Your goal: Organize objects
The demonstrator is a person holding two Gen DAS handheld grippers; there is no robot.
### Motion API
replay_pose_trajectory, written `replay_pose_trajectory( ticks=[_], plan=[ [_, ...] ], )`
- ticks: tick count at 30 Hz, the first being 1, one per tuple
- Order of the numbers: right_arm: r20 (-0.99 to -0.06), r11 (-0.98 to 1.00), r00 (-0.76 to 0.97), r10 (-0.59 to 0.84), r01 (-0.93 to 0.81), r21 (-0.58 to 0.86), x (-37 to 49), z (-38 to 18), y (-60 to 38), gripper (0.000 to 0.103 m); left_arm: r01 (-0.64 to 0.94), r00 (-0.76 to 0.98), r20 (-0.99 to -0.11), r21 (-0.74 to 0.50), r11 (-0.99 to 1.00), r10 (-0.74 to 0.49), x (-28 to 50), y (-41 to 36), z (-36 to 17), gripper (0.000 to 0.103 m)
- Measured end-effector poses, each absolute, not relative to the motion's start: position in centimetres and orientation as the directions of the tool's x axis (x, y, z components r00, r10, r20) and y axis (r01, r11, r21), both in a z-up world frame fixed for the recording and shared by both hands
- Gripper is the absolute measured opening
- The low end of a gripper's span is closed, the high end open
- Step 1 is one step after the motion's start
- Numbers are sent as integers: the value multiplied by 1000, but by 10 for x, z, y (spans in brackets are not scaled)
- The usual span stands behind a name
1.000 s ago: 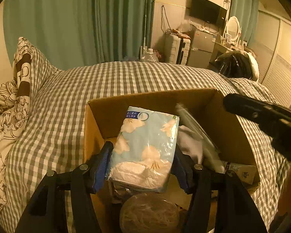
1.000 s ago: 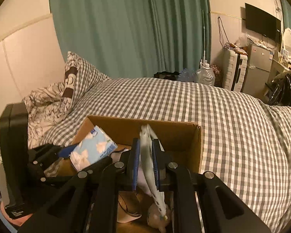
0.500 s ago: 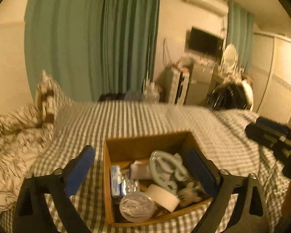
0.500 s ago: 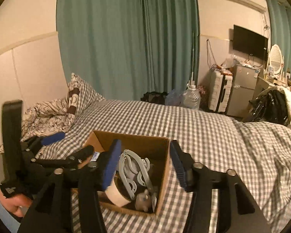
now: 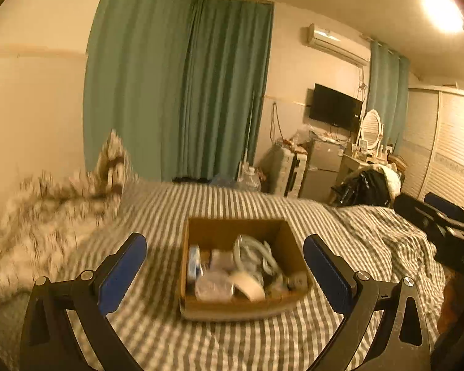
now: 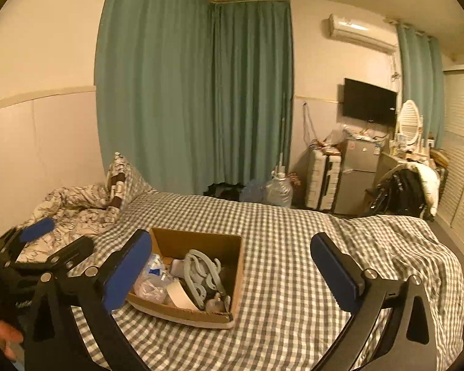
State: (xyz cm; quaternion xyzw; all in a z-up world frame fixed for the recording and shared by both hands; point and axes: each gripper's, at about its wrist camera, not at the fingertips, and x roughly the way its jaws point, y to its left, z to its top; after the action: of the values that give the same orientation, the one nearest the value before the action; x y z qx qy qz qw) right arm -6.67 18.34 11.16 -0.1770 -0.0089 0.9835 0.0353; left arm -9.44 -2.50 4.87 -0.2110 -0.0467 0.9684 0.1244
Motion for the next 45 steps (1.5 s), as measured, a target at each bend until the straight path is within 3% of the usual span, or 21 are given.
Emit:
replay_pose_trajectory(
  ticks=[4, 7, 13, 45],
  plan=[
    [-315, -987, -936, 159, -157, -31, -59, 70, 189, 103, -187, -889, -403, -116, -975, 219, -85, -26, 26, 103],
    [-386, -989, -910, 150, -145, -41, -76, 47, 191, 103, -170, -908, -381, -48, -984, 175, -85, -20, 23, 103],
    [-399, -988, -904, 154, -146, -50, -83, 35, 190, 103, -182, -897, -398, -60, -981, 191, -88, -18, 16, 103],
    [-404, -988, -902, 153, -126, -92, -78, 31, 182, 103, -203, -876, -441, -33, -979, 197, -92, -10, 8, 103]
  ],
)
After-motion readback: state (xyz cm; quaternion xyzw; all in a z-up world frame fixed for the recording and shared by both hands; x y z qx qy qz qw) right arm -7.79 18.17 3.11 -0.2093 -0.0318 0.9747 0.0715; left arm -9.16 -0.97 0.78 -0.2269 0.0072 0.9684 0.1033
